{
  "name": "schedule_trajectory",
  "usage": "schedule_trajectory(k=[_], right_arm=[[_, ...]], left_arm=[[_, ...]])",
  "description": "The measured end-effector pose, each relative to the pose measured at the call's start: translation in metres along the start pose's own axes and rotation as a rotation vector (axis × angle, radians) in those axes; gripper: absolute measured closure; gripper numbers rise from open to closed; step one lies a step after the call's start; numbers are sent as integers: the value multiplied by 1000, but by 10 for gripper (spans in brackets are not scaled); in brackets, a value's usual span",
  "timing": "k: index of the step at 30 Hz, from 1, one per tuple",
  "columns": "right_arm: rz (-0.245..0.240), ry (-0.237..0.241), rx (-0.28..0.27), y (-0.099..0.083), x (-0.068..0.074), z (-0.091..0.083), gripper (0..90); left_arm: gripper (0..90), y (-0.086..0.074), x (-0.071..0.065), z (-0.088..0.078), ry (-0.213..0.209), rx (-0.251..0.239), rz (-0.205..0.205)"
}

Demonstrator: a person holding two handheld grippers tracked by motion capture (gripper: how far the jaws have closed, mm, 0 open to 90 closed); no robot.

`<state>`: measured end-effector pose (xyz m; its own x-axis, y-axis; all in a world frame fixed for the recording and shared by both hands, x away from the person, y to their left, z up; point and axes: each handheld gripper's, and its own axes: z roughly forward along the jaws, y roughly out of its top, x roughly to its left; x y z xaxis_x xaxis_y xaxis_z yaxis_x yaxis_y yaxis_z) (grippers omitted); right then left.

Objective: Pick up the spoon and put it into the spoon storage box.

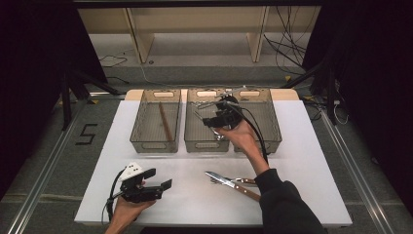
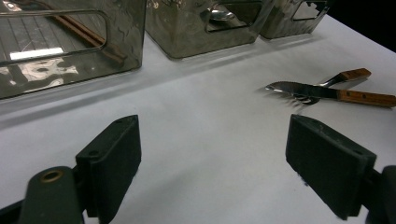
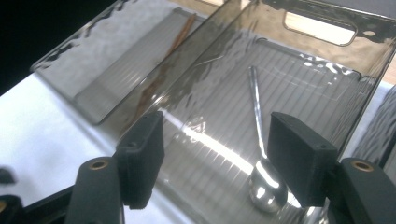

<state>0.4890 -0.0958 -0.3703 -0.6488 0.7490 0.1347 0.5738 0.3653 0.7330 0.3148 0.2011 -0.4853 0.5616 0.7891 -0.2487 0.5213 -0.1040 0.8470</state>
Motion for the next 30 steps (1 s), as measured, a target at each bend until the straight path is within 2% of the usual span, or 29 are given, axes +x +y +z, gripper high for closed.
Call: schedule_trajectory(k=[6,11,17,30], right_arm=[[-47,34,-19,-22,9,-22,357],[-68,38,-20,-36,12,-37,353],[-67,48,-31,-50,11,-51,344],[-79,98,7,-99,11,-71,331]], left_arm=[[179,0,0,1,-2,1,-8],[179,0,1,0,0,1,-7],[179,-1,1,1,-1,2,-11],[179,-1,2,0,-13,-16,-7]])
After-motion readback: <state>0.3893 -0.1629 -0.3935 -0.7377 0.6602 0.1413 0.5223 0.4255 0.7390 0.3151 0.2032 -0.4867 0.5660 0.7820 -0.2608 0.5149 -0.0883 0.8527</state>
